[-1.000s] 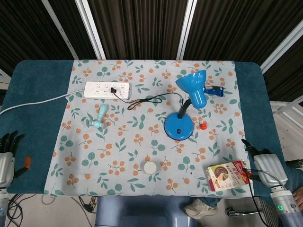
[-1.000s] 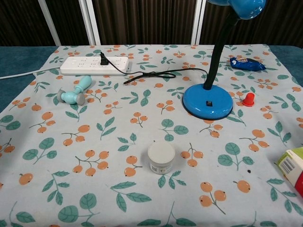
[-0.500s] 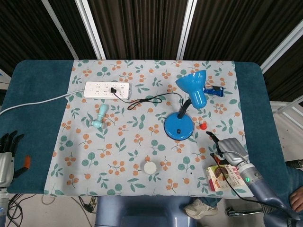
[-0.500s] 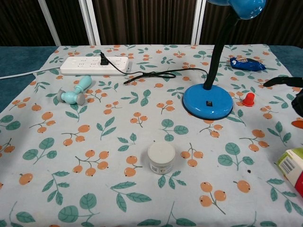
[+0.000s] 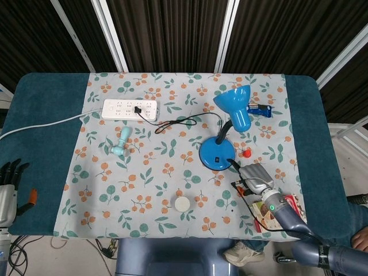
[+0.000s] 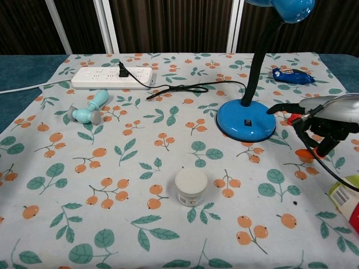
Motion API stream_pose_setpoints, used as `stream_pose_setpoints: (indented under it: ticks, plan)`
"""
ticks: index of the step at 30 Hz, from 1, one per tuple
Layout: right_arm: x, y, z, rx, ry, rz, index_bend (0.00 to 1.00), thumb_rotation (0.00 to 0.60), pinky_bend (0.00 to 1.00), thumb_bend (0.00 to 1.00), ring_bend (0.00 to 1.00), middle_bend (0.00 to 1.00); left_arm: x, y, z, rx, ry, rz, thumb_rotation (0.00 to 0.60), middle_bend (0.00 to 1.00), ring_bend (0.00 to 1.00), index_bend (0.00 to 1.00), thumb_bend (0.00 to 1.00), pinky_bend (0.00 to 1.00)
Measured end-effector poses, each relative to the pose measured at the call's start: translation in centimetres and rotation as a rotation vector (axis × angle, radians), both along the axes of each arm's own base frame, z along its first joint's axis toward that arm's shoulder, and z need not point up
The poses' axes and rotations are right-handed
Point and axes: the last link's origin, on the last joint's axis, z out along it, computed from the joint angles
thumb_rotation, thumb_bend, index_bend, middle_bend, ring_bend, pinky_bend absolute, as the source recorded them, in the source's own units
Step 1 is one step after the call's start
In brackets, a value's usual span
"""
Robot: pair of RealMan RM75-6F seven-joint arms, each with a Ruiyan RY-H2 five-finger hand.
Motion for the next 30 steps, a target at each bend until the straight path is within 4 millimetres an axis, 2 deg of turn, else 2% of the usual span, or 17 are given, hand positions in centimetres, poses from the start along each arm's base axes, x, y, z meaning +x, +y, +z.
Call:
stream_pose_setpoints:
  ticks: [11, 30]
  plan:
    - [1.1, -1.0, -2.1, 0.032, 0.018, -0.014, 0.04, 0.6, 0.84, 0.41, 0.92, 0.76, 0.0, 0.0, 0.0, -0.001, -0.003, 0.0, 0.6, 0.04, 0.03, 0.16, 0.44, 0.09]
    - [1.7, -1.7, -2.7, 0.037, 0.043, -0.031, 0.04, 0.6, 0.92, 0.41, 0.92, 0.76, -0.1, 0.1, 0.1, 0.002, -0.006, 0.005, 0.6, 0.04, 0.03, 0.16, 0.44, 0.09]
